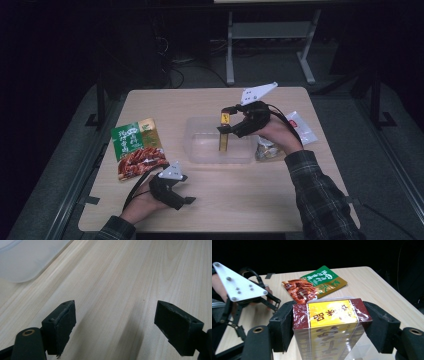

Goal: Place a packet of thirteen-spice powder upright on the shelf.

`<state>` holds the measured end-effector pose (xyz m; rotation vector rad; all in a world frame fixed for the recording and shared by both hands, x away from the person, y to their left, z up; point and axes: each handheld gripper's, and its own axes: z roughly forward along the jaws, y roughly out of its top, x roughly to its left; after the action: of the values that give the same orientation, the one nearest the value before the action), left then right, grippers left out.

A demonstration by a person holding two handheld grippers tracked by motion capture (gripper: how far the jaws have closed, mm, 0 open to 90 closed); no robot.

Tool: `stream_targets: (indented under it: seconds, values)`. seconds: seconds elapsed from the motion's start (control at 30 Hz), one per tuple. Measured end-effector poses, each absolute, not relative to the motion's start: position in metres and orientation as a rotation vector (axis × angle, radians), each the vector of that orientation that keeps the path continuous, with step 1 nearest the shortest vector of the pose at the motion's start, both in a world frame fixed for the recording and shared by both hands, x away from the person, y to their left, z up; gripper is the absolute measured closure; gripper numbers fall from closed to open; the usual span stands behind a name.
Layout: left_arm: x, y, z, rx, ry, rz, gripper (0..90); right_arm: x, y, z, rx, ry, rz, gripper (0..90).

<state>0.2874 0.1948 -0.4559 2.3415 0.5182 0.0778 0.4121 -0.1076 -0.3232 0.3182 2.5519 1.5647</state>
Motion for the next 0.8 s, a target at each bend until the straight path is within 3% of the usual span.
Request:
stream_targets:
  seconds: [0.8]
  values:
    - [0.287, 0.195, -0.456, 2.343, 0.519, 0.071, 17.0, 0.442, -0.107, -0.345, 0.316, 2.564, 1.55, 30.0]
